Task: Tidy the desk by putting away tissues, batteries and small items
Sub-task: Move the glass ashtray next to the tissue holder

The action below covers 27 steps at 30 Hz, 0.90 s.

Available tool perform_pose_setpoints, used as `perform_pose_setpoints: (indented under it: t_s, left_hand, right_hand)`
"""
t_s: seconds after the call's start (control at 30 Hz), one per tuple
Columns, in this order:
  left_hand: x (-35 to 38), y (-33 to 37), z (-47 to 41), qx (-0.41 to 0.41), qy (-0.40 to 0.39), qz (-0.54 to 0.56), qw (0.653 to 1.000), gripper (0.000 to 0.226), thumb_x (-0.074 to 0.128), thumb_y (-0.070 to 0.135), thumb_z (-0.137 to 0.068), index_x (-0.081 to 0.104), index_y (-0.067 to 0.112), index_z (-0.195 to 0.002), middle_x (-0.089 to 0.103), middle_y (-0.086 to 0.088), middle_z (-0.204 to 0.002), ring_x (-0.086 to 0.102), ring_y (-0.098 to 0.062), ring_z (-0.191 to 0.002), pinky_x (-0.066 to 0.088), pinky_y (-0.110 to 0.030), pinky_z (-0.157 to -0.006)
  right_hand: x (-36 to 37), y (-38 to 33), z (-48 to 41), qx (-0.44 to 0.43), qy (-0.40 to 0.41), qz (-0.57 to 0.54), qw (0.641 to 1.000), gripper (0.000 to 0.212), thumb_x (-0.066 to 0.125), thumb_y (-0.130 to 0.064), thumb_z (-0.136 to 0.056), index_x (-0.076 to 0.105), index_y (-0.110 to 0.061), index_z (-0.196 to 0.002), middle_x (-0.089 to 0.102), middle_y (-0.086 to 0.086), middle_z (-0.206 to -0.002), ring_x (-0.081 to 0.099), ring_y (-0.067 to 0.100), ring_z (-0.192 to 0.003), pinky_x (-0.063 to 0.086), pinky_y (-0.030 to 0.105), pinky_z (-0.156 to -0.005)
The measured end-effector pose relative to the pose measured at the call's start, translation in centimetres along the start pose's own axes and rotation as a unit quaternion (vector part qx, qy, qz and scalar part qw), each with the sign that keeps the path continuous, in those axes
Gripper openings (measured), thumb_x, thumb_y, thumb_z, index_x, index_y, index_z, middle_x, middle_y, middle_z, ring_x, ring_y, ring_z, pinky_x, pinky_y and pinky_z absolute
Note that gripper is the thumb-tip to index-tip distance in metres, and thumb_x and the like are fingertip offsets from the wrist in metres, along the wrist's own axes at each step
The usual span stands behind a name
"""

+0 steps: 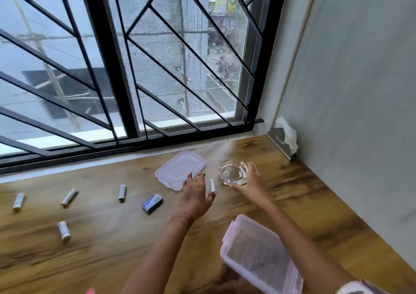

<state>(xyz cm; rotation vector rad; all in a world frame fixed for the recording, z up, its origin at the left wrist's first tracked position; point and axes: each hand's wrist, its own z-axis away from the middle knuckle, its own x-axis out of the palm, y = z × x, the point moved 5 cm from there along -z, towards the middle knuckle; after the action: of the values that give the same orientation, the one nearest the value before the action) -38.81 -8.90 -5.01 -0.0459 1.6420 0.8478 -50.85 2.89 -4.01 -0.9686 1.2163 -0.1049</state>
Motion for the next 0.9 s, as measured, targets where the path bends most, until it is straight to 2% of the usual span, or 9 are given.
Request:
perform_pose_setpoints:
  t_s: [0.1, 0.17, 0.27, 0.43, 0.53, 0.7, 0.77, 0.83, 0.9]
  left_hand:
    - [2.3, 1.1, -2.9, -0.030, -0.045, -0.004, 0.999, 0.068, 0.052, 0.035, -0.091, 0.023, 0.003, -0.143, 0.028, -0.012, -0.151, 0.009, -0.032, -0.144, 0.012, -0.037, -0.116]
    - [3.5, 1.6, -4.6, -0.044, -0.056, -0.006, 0.997, 0.067, 0.053, 0.034, -0.090, 0.024, 0.003, -0.142, 0.029, -0.013, -0.150, 0.011, -0.032, -0.143, 0.013, -0.037, -0.116]
    - [4.6, 1.8, -6.1, -0.057, -0.036, -0.012, 0.998, 0.066, 0.059, 0.035, -0.085, 0.032, 0.008, -0.138, 0.038, -0.013, -0.144, 0.019, -0.032, -0.139, 0.017, -0.037, -0.114]
    - [5.9, 1.9, -7.0, -0.072, -0.014, 0.056, 0.996, 0.057, 0.063, 0.022, -0.079, 0.042, 0.018, -0.131, 0.046, -0.008, -0.139, 0.013, -0.030, -0.142, 0.015, -0.041, -0.116]
    - [6.1, 1.5, -7.5, -0.084, 0.008, 0.092, 0.992, 0.044, 0.062, 0.016, -0.072, 0.055, 0.019, -0.116, 0.058, -0.013, -0.123, 0.026, -0.033, -0.137, 0.029, -0.037, -0.110]
    - [6.2, 3.6, -10.2, -0.070, 0.002, 0.095, 0.993, 0.062, 0.067, 0.020, -0.078, 0.045, 0.018, -0.135, 0.041, -0.015, -0.145, 0.016, -0.023, -0.144, 0.026, -0.034, -0.113]
    - [6.1, 5.4, -11.4, -0.046, 0.020, 0.117, 0.992, 0.061, 0.070, 0.021, -0.077, 0.048, 0.015, -0.133, 0.050, -0.013, -0.138, 0.032, -0.024, -0.138, 0.033, -0.032, -0.108]
    - [6.4, 7.7, -12.8, -0.019, 0.034, 0.144, 0.989, 0.055, 0.072, 0.019, -0.076, 0.053, 0.012, -0.128, 0.061, -0.011, -0.125, 0.053, -0.024, -0.121, 0.039, -0.025, -0.095]
    - [7.0, 9.4, -14.1, -0.010, 0.036, 0.157, 0.987, 0.048, 0.072, 0.018, -0.076, 0.058, 0.013, -0.121, 0.066, -0.009, -0.116, 0.060, -0.024, -0.107, 0.040, -0.022, -0.084]
  right_hand:
    - [0.0, 2.1, -2.3, 0.028, -0.036, -0.004, 0.999, 0.105, 0.081, -0.027, -0.067, 0.015, -0.002, -0.144, 0.022, 0.012, -0.152, 0.027, 0.025, -0.137, 0.026, 0.027, -0.106]
    - [0.4, 3.2, -3.6, 0.039, -0.060, -0.013, 0.997, 0.107, 0.084, -0.028, -0.062, 0.019, -0.004, -0.143, 0.028, 0.013, -0.149, 0.032, 0.026, -0.135, 0.031, 0.029, -0.105]
    - [1.2, 4.3, -5.0, 0.030, -0.069, -0.027, 0.997, 0.096, 0.088, -0.027, -0.054, 0.037, -0.012, -0.134, 0.049, 0.010, -0.133, 0.049, 0.024, -0.122, 0.041, 0.025, -0.095]
    - [1.3, 4.9, -5.8, -0.016, -0.035, -0.051, 0.998, 0.084, 0.086, -0.024, -0.056, 0.048, -0.014, -0.130, 0.061, 0.007, -0.121, 0.056, 0.022, -0.112, 0.035, 0.014, -0.079]
    - [0.8, 5.1, -6.0, -0.029, -0.016, -0.065, 0.997, 0.083, 0.088, -0.021, -0.053, 0.053, -0.013, -0.128, 0.065, 0.006, -0.115, 0.060, 0.020, -0.106, 0.035, 0.009, -0.075]
    - [-2.0, 6.4, -7.7, -0.013, -0.015, -0.102, 0.995, 0.081, 0.085, -0.012, -0.059, 0.050, -0.016, -0.131, 0.066, -0.002, -0.110, 0.058, 0.008, -0.096, 0.040, 0.010, -0.077]
    - [-3.4, 6.9, -8.7, -0.002, -0.027, -0.098, 0.995, 0.083, 0.085, -0.012, -0.059, 0.048, -0.018, -0.133, 0.066, -0.003, -0.107, 0.059, 0.009, -0.097, 0.043, 0.013, -0.077]
    - [-5.1, 7.8, -10.3, 0.009, -0.020, -0.080, 0.997, 0.083, 0.086, -0.012, -0.057, 0.049, -0.018, -0.131, 0.068, 0.001, -0.104, 0.060, 0.011, -0.093, 0.044, 0.016, -0.073]
    - [-6.3, 8.7, -12.1, 0.022, -0.013, -0.053, 0.998, 0.083, 0.088, -0.011, -0.053, 0.052, -0.017, -0.127, 0.067, 0.004, -0.104, 0.061, 0.016, -0.096, 0.048, 0.023, -0.078]
